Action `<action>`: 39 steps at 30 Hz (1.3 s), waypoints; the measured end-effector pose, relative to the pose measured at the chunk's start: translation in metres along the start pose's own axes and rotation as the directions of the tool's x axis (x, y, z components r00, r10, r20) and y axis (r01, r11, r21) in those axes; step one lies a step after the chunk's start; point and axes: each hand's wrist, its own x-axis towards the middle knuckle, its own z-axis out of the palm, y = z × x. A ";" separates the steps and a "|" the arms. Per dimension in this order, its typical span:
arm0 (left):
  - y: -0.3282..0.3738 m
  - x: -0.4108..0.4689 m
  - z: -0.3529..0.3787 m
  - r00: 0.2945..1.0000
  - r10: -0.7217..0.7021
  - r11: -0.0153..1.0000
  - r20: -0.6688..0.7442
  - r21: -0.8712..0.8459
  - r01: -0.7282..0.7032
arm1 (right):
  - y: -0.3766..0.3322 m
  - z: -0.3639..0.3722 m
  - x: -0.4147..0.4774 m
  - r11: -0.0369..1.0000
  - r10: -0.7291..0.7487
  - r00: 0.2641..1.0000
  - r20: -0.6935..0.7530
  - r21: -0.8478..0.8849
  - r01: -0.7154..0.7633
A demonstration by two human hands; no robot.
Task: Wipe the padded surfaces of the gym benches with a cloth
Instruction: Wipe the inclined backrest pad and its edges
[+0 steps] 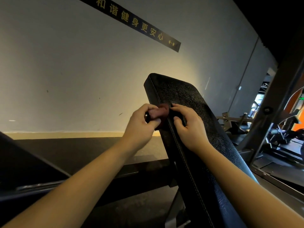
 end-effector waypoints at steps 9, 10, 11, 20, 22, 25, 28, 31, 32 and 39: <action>0.010 0.008 -0.026 0.948 -0.197 0.960 -0.249 -0.247 0.134 | 0.003 0.000 0.001 1.000 0.014 1.000 0.004 0.019 -0.014; 0.009 0.020 -0.024 0.943 -0.133 0.985 -0.306 -0.148 0.091 | 0.003 0.000 0.001 1.000 0.015 1.000 0.006 0.023 -0.015; 0.007 0.030 -0.020 0.942 -0.074 0.996 -0.327 -0.076 0.052 | 0.003 0.000 0.001 1.000 0.015 1.000 0.008 0.025 -0.015; -0.015 -0.012 0.011 0.993 0.076 0.997 -0.090 0.041 -0.073 | -0.001 0.000 0.003 1.000 0.011 1.000 0.010 -0.016 -0.011; -0.017 -0.026 0.011 0.998 0.060 0.998 -0.029 0.020 -0.059 | -0.003 0.000 0.002 1.000 0.009 1.000 0.013 -0.025 -0.009; -0.014 -0.044 0.010 0.997 0.014 0.999 0.080 0.034 -0.017 | -0.006 0.000 0.000 0.999 0.005 1.000 0.002 -0.040 -0.005; -0.002 -0.054 -0.003 0.960 -0.134 0.991 0.247 0.054 0.125 | -0.009 -0.002 -0.001 0.998 0.016 1.000 0.017 -0.063 -0.015; 0.009 -0.062 -0.016 0.920 -0.278 0.957 0.275 0.164 0.239 | -0.014 -0.009 -0.002 0.992 0.033 0.995 0.092 -0.124 -0.021; 0.011 -0.066 -0.019 0.921 -0.312 0.943 0.233 0.193 0.271 | -0.016 -0.012 -0.002 0.988 0.035 0.990 0.133 -0.151 -0.014; 0.024 -0.074 -0.004 0.910 -0.409 0.912 0.062 0.042 0.407 | -0.019 -0.055 -0.062 0.974 0.216 0.961 0.173 -0.109 -0.200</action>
